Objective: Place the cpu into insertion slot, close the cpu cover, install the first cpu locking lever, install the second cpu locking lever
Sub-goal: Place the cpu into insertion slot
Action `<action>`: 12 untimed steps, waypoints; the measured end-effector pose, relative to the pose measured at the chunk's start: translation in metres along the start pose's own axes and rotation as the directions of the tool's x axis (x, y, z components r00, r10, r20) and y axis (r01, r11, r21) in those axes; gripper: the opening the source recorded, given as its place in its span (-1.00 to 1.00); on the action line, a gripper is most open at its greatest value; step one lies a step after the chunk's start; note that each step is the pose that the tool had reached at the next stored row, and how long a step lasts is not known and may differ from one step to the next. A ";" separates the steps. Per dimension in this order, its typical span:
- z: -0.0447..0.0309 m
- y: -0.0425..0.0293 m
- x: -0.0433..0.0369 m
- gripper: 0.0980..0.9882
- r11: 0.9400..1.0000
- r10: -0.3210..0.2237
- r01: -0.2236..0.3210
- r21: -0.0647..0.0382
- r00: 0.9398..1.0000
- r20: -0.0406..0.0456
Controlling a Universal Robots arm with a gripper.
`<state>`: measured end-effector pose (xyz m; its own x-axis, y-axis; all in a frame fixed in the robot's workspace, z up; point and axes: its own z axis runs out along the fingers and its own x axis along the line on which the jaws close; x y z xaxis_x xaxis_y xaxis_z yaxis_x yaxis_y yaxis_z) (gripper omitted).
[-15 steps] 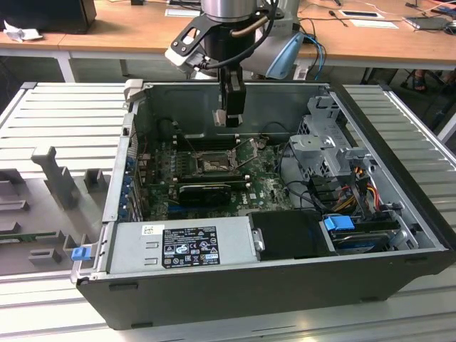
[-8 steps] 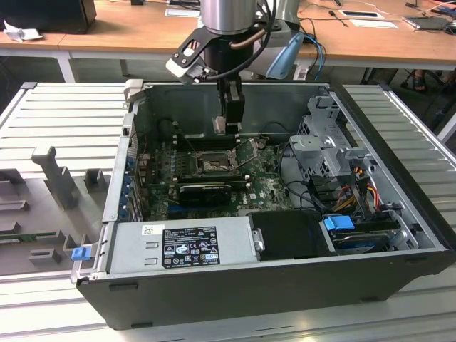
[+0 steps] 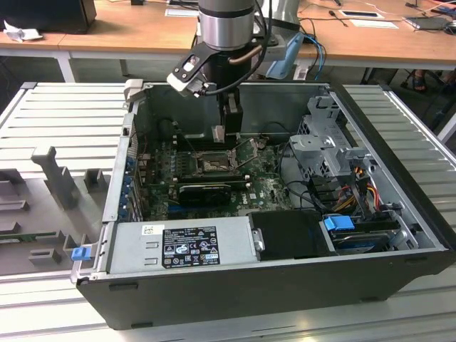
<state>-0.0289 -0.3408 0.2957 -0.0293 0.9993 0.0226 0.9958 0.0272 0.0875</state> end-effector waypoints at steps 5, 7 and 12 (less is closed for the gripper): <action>0.0158 -0.0036 -0.0003 -0.03 1.000 0.000 0.000 0.000 1.000 0.000; 0.0204 -0.0063 -0.0003 -0.03 1.000 0.000 0.000 0.000 1.000 0.000; 0.0302 -0.0103 -0.0003 -0.03 1.000 -0.003 0.003 0.000 1.000 0.000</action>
<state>-0.0365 -0.3406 0.2647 -0.0321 0.9992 0.0225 0.9957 0.0300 0.0877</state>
